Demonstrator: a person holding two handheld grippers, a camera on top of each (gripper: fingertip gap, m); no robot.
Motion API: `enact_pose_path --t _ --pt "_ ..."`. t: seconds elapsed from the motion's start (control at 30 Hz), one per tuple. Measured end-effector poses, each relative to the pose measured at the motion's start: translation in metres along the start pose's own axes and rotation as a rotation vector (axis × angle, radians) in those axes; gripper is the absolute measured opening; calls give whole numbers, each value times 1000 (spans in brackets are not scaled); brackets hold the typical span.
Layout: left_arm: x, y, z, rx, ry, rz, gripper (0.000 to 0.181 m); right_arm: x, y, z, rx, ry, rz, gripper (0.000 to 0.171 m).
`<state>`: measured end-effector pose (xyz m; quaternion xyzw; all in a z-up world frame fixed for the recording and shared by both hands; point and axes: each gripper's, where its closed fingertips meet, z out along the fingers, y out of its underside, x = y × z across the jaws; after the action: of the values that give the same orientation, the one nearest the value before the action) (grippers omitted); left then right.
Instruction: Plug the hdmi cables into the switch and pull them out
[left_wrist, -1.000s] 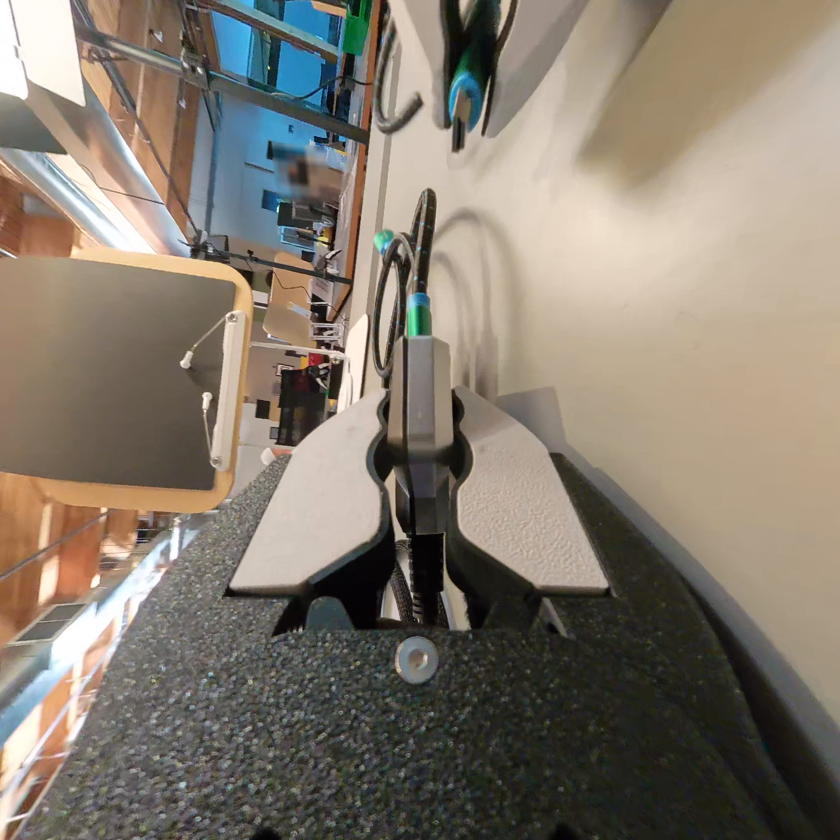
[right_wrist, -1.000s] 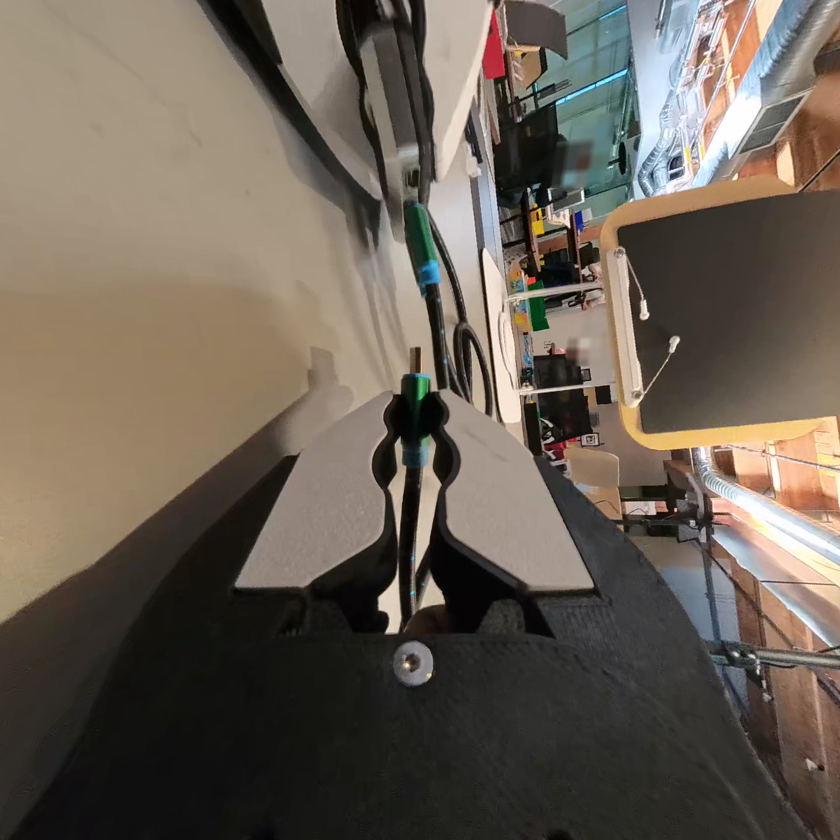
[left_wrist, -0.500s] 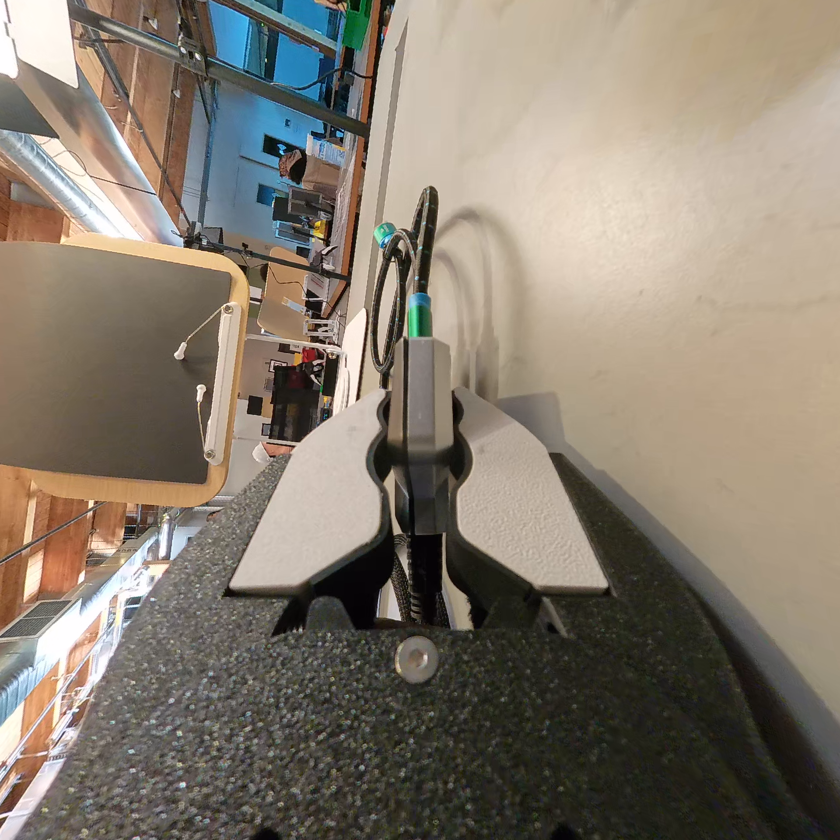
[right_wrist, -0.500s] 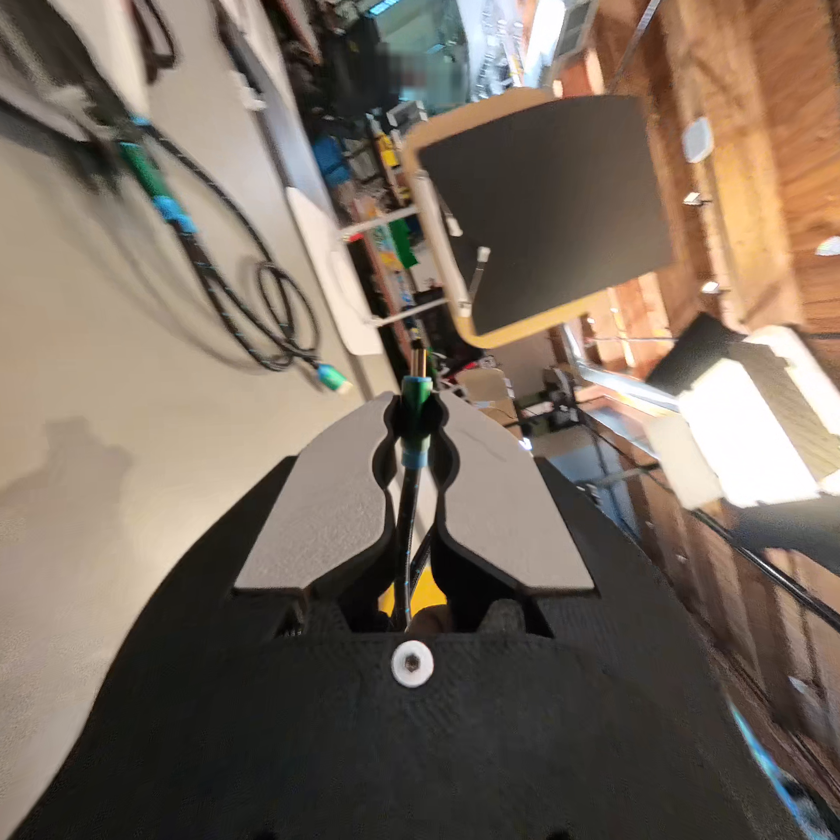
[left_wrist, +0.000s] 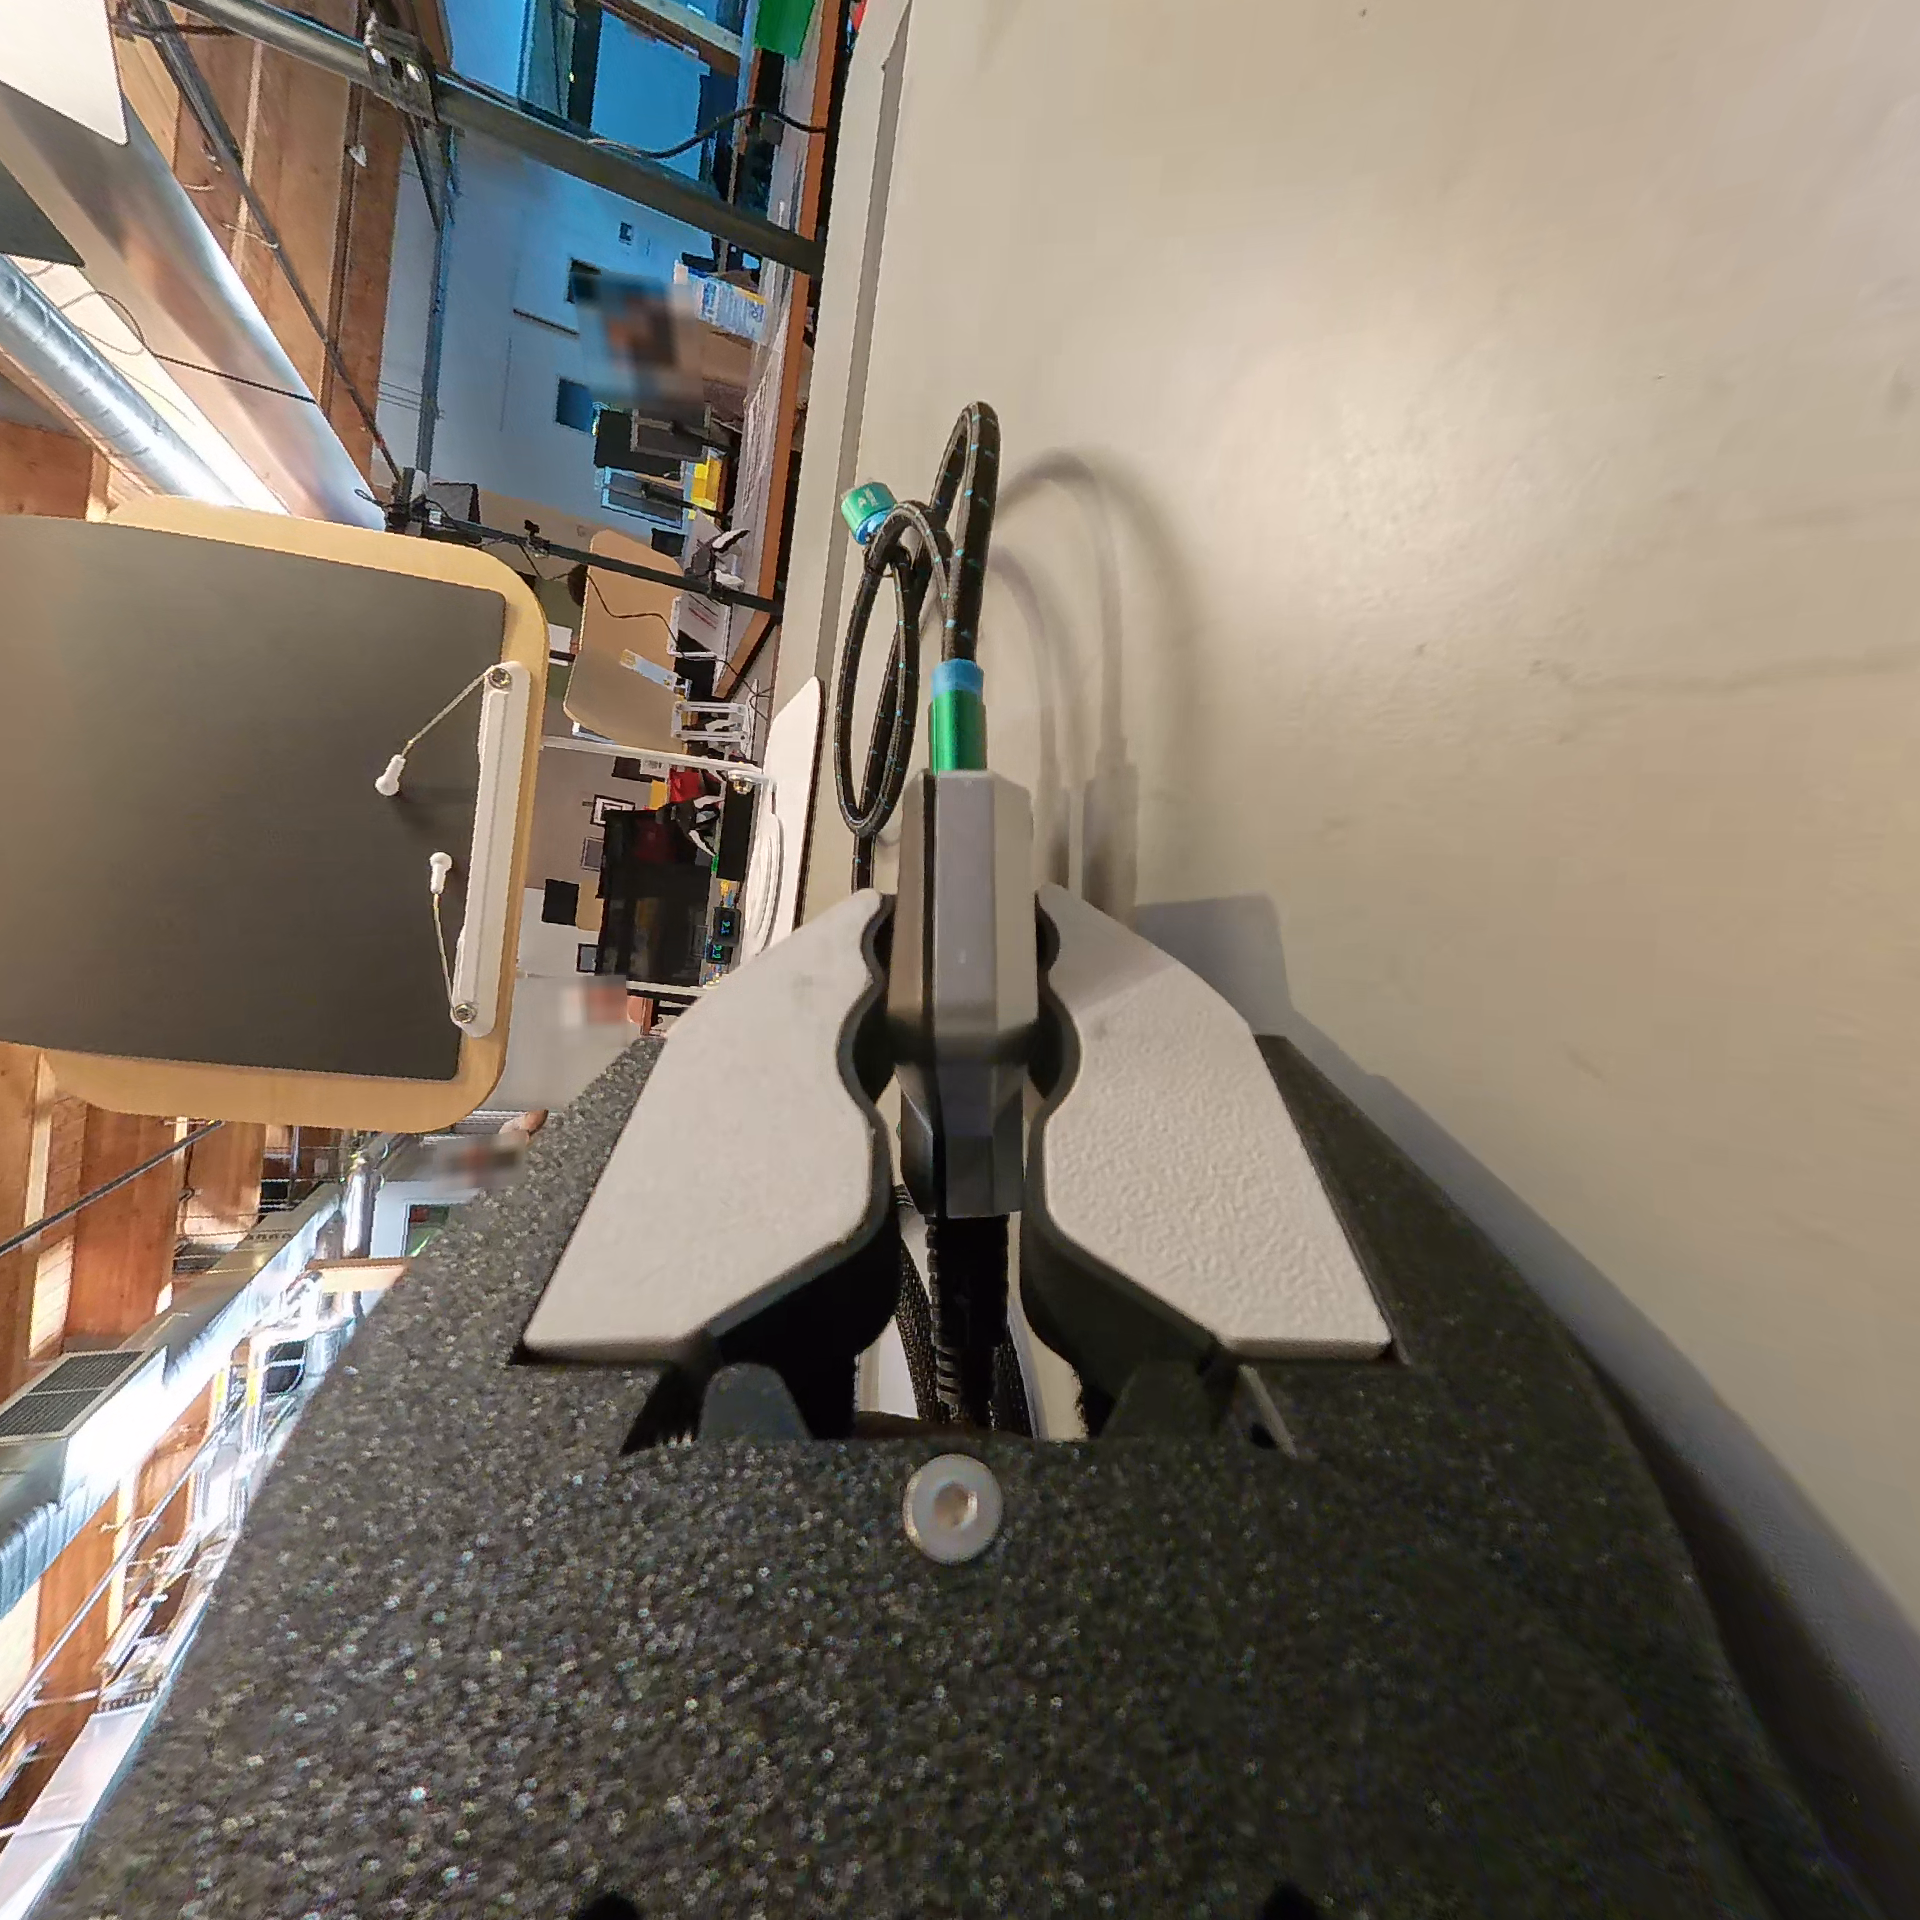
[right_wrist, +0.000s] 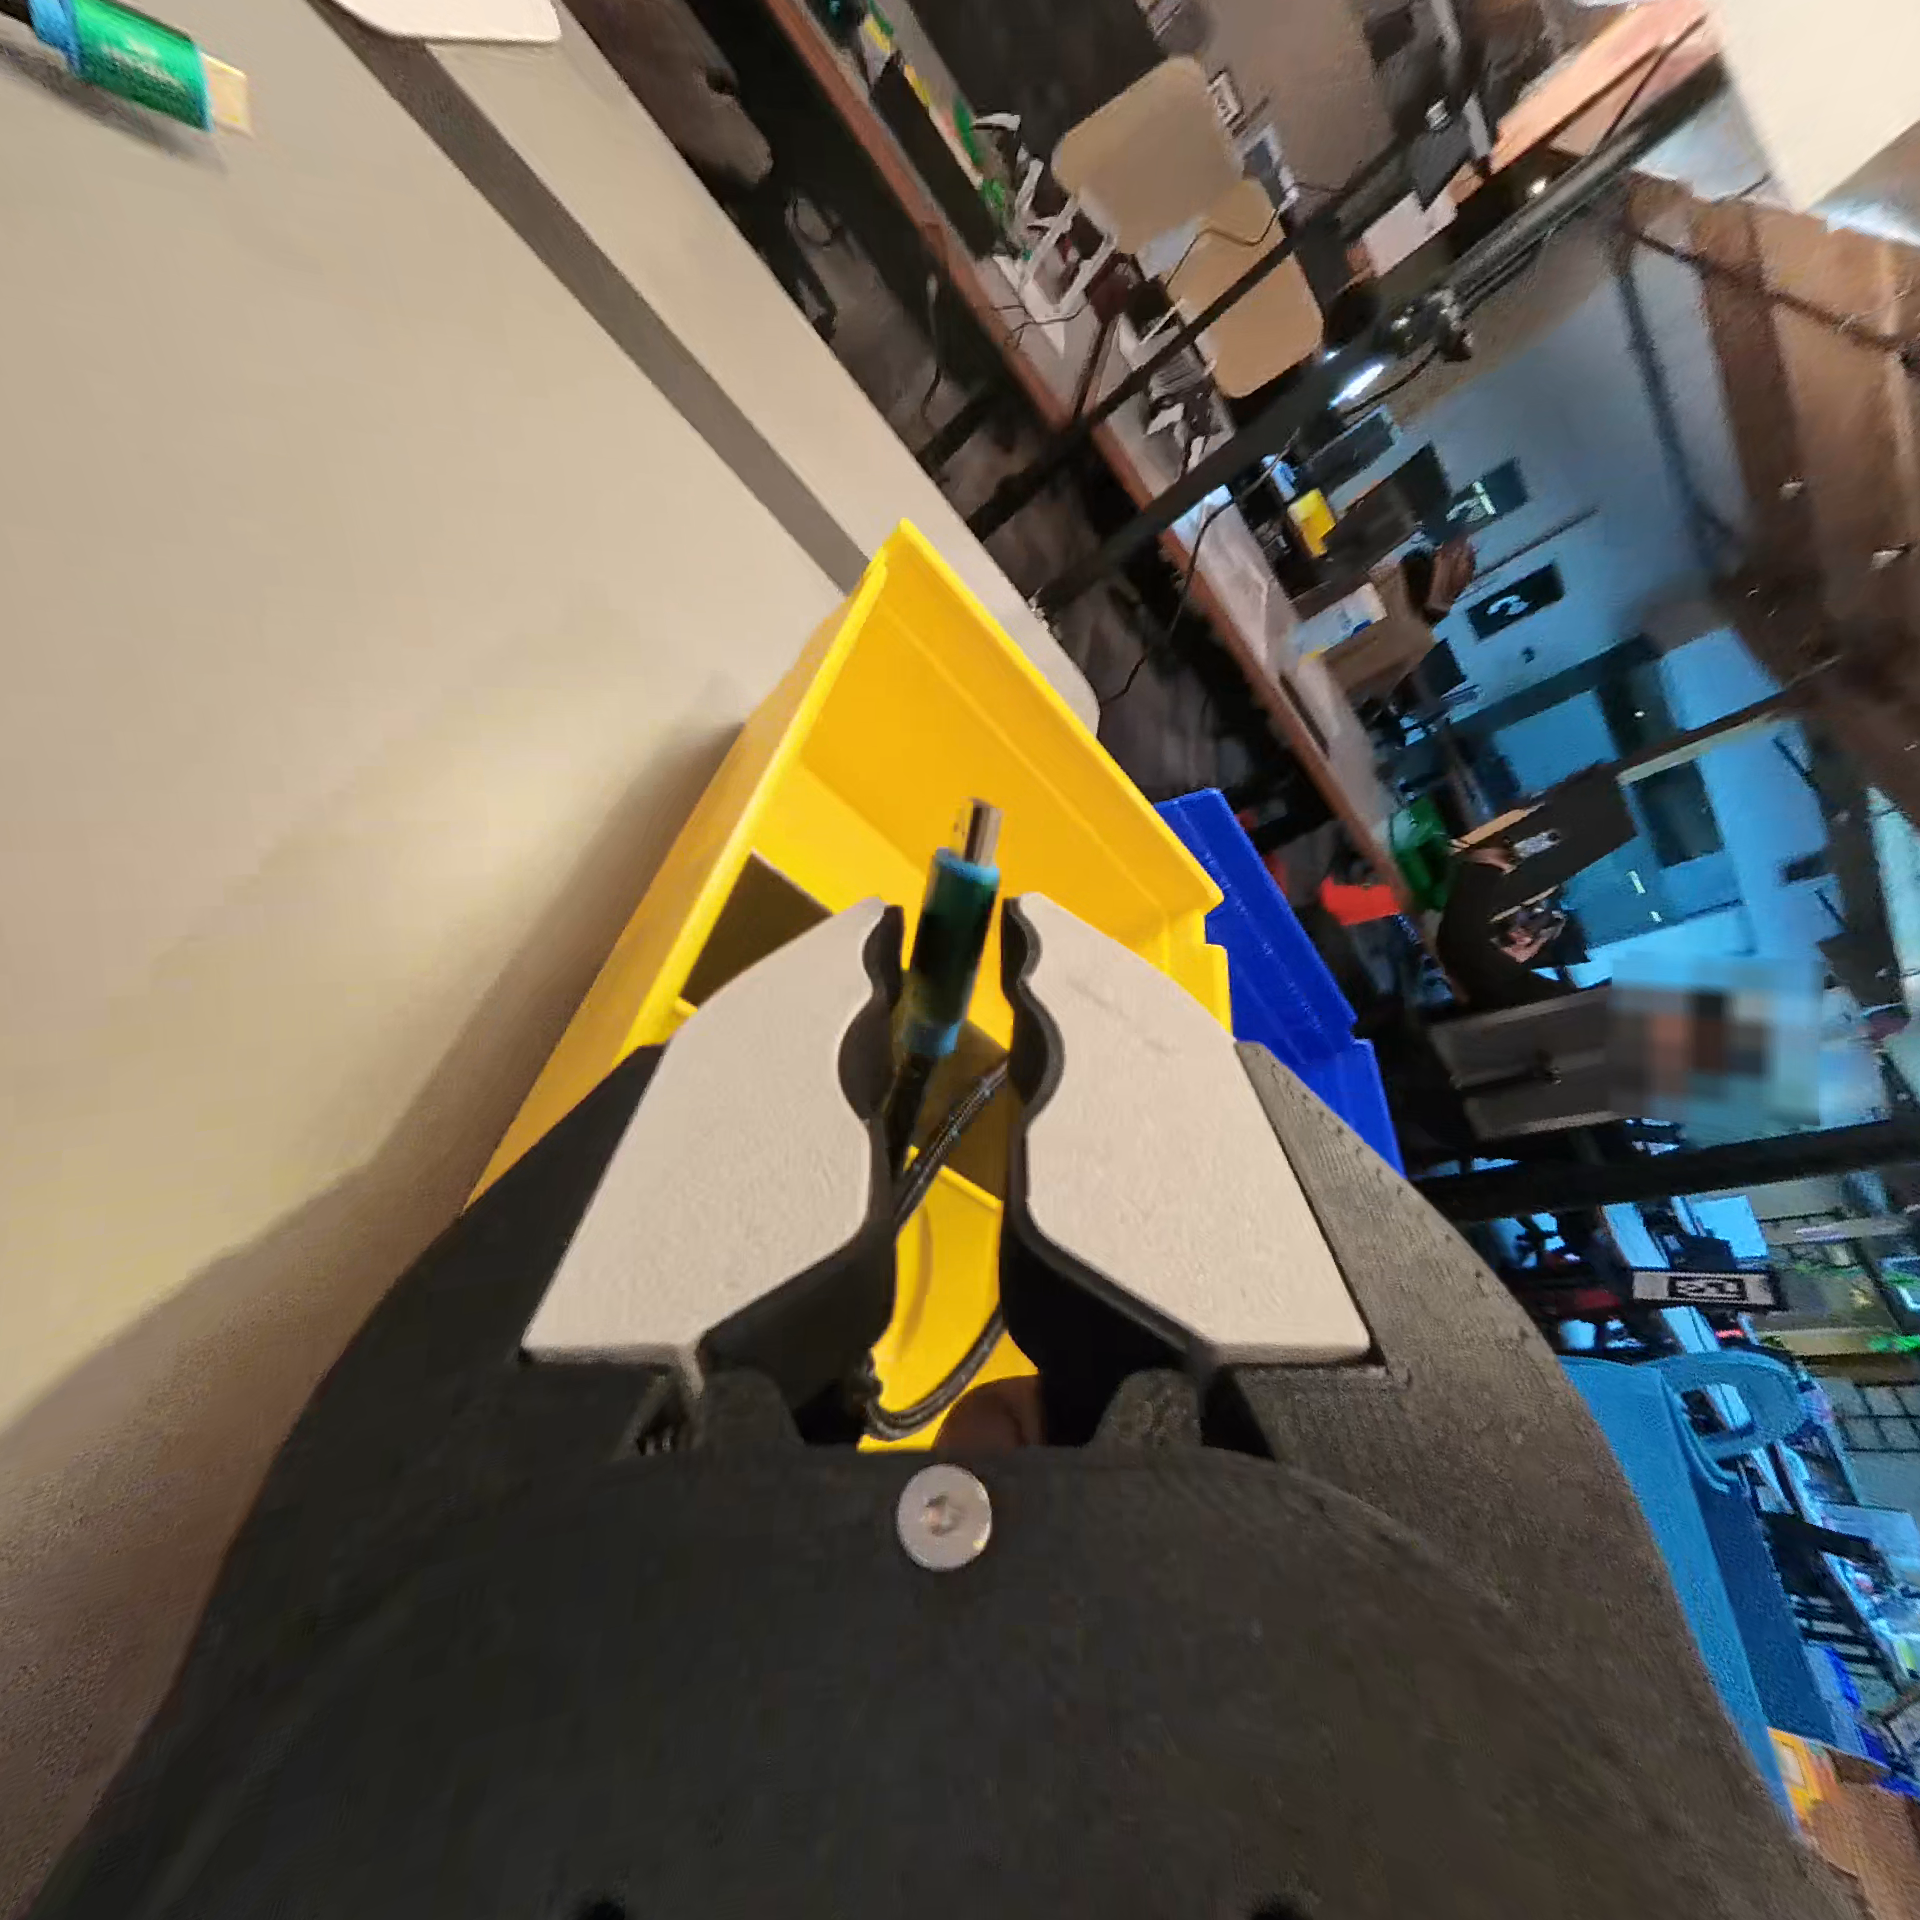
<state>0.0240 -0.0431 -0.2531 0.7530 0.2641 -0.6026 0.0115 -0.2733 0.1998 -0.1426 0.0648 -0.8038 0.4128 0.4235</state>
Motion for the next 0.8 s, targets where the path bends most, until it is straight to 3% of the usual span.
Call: enact_pose_path --t 0.23,0.4,0.53,0.8 --pt "0 0 0 4 2 3 23 -12 -13 -8 -18 -40 -101 25" --pt "1 -1 0 8 3 6 23 -45 -50 -19 66 -116 -150 25" --pt "1 -1 -1 12 4 11 22 -102 -90 -19 176 -212 -234 25" --pt "1 -3 -2 34 3 30 23 -260 -148 1 425 -439 -462 27"
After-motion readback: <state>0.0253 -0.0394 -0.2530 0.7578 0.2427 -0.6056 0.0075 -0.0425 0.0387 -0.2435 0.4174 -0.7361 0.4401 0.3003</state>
